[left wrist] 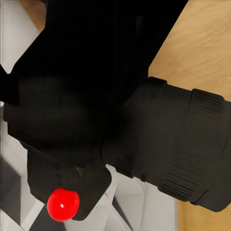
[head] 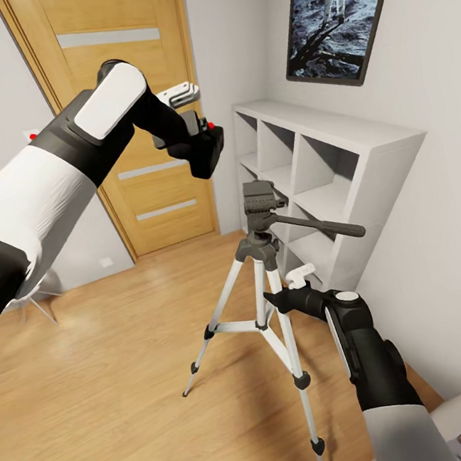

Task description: Attach the digital camera to the camera tripod in the bedroom.

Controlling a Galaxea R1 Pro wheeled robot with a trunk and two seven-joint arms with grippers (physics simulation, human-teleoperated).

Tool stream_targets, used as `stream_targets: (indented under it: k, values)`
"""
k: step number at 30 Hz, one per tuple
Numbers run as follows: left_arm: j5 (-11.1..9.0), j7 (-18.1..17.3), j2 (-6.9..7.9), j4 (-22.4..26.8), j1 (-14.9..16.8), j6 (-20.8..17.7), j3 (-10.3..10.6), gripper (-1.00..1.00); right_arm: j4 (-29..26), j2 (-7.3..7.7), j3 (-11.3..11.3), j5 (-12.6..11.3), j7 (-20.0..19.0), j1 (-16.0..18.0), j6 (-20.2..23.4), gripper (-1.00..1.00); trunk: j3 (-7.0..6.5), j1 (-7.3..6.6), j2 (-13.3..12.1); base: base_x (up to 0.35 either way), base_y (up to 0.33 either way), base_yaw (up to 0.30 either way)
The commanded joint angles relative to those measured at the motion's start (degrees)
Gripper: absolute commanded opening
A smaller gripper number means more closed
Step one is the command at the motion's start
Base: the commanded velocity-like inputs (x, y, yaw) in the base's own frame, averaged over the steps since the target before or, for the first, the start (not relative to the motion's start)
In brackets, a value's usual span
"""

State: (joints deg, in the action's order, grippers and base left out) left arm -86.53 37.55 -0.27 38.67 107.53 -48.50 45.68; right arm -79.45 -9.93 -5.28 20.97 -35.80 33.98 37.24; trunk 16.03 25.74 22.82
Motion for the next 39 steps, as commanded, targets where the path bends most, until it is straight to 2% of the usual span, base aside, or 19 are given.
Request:
stream_targets:
  k: [1,4,6,9,19,25,27,28,32,33,34,36,37,38,39]
  values:
    - [-0.65,0.66,-0.01,0.06,0.11,0.08,0.24,-1.00,3.95,-0.07,-0.17,1.38,-0.68,0.03,0.37,-1.00,0.12,0.04,0.10,0.000,0.000,0.000]
    - [-0.85,0.67,-0.42,0.13,0.13,0.13,0.30,-1.00,3.95,-0.07,-0.17,1.40,-0.68,0.03,0.37,-1.00,0.12,0.04,0.10,0.000,0.000,0.000]
    - [-1.47,0.70,-1.90,0.09,0.08,0.23,0.30,-1.00,3.95,-0.07,-0.17,1.43,-0.68,0.02,0.37,-1.00,0.12,0.04,0.10,0.000,0.000,0.000]
    - [-1.71,0.74,-3.01,-0.23,0.06,0.34,0.29,-1.00,3.95,-0.07,-0.17,1.44,-0.68,0.03,0.37,-1.00,0.12,0.04,0.10,0.000,0.000,0.000]
    - [-1.80,0.84,-4.84,-0.58,0.01,0.31,0.50,-1.00,3.93,-0.07,-0.17,1.44,-0.68,0.03,0.37,-1.00,0.12,0.04,0.10,0.000,0.000,0.000]
    - [-1.75,2.90,-6.00,-1.31,-0.03,0.36,0.50,-1.00,3.95,-0.07,-0.17,1.50,-0.68,0.03,0.37,-1.00,0.12,0.04,0.10,0.000,0.000,0.000]
    - [-1.68,4.86,-6.11,-1.48,-0.04,0.53,0.50,-1.00,3.95,-0.07,-0.17,1.52,-0.68,0.03,0.37,-1.00,0.12,0.04,0.10,0.000,0.000,0.000]
    - [-1.38,9.81,-6.35,-1.19,-0.04,2.63,0.59,-1.00,3.95,-0.07,-0.17,1.53,-0.68,0.03,0.37,-1.00,0.12,0.04,0.10,0.000,0.000,0.000]
    - [-1.18,16.35,-6.52,-0.15,-0.04,7.23,0.78,-1.00,3.95,-0.07,-0.17,1.53,-0.68,0.03,0.37,-1.00,0.12,0.04,0.10,0.000,0.000,0.000]
    - [-0.95,20.20,-6.58,2.07,-0.04,10.06,1.93,-1.00,3.92,-0.07,-0.17,1.53,-0.68,0.01,0.37,-1.00,0.12,0.04,0.10,0.000,0.000,0.000]
    - [-0.82,20.78,-6.58,2.76,-0.04,10.47,2.57,-1.00,3.92,-0.07,-0.17,1.53,-0.68,0.02,0.37,-1.00,0.12,0.04,0.10,0.000,0.000,0.000]
    - [-0.26,21.88,-6.51,4.78,-0.04,11.39,5.23,-1.00,3.90,-0.07,-0.17,1.53,-0.68,0.02,0.37,-1.00,0.12,0.04,0.10,0.000,0.000,0.000]
    - [0.17,22.30,-6.46,5.90,-0.04,11.80,7.28,-1.00,3.90,-0.07,-0.17,1.53,-0.68,0.03,0.37,-1.00,0.12,0.04,0.10,0.000,0.000,0.000]
    - [0.74,22.70,-6.35,8.03,-0.04,12.38,10.36,-1.00,3.93,-0.07,-0.17,1.53,-0.68,0.03,0.37,-1.00,0.12,0.04,0.10,0.000,0.000,0.000]
    - [0.83,22.75,-6.33,8.59,-0.04,12.47,10.84,-1.00,3.93,-0.07,-0.17,1.53,-0.68,0.03,0.37,-1.00,0.12,0.04,0.10,0.000,0.000,0.000]
